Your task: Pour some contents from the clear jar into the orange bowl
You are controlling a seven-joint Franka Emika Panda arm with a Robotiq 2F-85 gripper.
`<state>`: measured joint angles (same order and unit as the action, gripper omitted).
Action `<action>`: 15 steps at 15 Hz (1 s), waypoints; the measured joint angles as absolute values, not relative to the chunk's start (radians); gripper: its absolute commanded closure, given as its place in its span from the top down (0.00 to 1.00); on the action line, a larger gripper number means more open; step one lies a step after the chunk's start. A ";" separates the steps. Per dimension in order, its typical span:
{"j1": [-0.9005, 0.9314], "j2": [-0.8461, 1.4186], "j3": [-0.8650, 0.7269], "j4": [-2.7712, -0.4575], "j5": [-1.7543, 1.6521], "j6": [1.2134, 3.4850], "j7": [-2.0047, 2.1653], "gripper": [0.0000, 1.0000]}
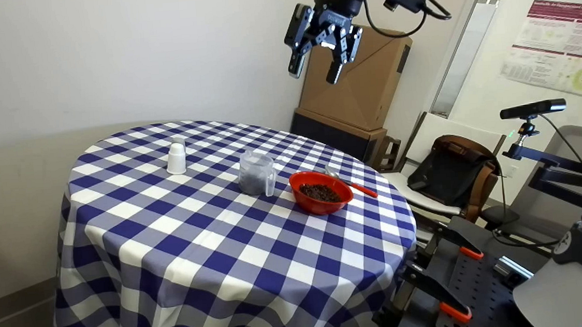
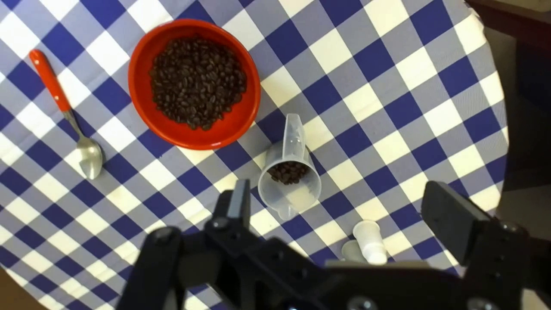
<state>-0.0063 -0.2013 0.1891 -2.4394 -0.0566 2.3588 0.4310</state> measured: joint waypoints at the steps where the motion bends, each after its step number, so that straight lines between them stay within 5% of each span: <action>1: -0.012 -0.170 0.186 -2.439 -0.064 2.366 0.460 1.00; 15: 0.044 0.207 0.068 -2.408 -0.146 2.604 0.510 1.00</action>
<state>0.0437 0.2074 0.0684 -2.4078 -0.1462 2.6041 0.5100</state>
